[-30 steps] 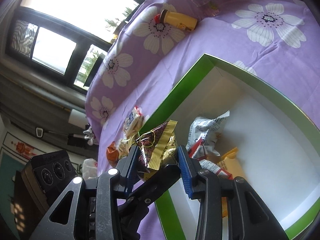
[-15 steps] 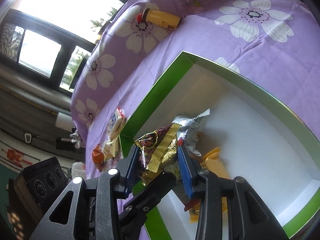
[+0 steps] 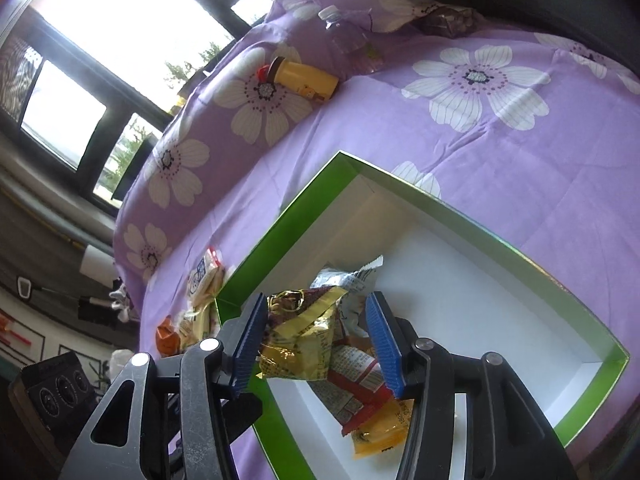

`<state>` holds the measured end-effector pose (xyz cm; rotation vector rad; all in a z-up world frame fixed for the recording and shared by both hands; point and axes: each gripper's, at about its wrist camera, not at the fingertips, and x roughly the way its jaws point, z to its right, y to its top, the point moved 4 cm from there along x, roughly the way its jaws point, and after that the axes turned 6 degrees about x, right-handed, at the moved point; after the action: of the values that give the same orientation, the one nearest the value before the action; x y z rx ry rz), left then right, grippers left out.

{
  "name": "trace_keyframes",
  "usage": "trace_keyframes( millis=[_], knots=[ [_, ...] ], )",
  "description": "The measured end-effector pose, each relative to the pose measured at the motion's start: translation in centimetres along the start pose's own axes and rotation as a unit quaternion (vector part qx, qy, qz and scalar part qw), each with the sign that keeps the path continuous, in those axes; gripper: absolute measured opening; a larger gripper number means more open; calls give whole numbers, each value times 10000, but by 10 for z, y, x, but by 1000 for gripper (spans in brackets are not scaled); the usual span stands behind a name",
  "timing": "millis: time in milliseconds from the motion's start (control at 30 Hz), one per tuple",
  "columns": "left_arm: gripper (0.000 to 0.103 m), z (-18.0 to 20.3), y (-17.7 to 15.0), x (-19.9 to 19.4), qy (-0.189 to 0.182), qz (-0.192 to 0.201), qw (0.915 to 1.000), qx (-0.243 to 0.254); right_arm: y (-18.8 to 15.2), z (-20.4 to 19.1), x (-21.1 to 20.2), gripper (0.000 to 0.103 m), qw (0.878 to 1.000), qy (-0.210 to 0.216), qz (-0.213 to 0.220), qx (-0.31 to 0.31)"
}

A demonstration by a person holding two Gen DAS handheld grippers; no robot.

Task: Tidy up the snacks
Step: 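Open the right gripper to release the packet and withdraw, then move the right gripper toward the yellow-green pillow packet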

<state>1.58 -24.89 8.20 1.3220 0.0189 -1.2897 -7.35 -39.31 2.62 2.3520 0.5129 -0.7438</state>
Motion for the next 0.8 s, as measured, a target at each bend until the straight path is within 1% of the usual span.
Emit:
trace_keyframes(
  millis=[67, 133, 200, 267, 400, 500, 633, 767, 800],
  knots=[
    [66, -7, -2, -12, 69, 109, 9999, -72, 0, -5, -4, 59, 9998, -135, 113, -117],
    [69, -14, -5, -25, 110, 189, 9997, -144, -2, -12, -7, 63, 9993, -172, 188, -280],
    [77, -23, -8, -40, 197, 299, 9991, -216, -4, -20, -8, 66, 9987, -128, 219, -432],
    [80, -31, -12, -54, 359, 392, 9983, -257, -8, -30, -8, 72, 9981, -81, 245, -560],
    [88, -53, -23, -78, 733, 502, 9955, -328, -18, -52, -6, 77, 9957, 8, 237, -899],
    [90, -77, -32, -94, 1063, 546, 9915, -510, -28, -67, -1, 79, 9936, 120, 161, -1111],
    [90, -111, -47, -114, 1342, 539, 9860, -826, -41, -86, 7, 81, 9906, 244, 74, -1343],
    [91, -144, -66, -126, 1691, 617, 9773, -1121, -53, -102, 15, 84, 9868, 338, 27, -1585],
    [91, -152, -70, -127, 1724, 622, 9755, -1216, -56, -106, 17, 84, 9859, 343, 31, -1639]
  ],
)
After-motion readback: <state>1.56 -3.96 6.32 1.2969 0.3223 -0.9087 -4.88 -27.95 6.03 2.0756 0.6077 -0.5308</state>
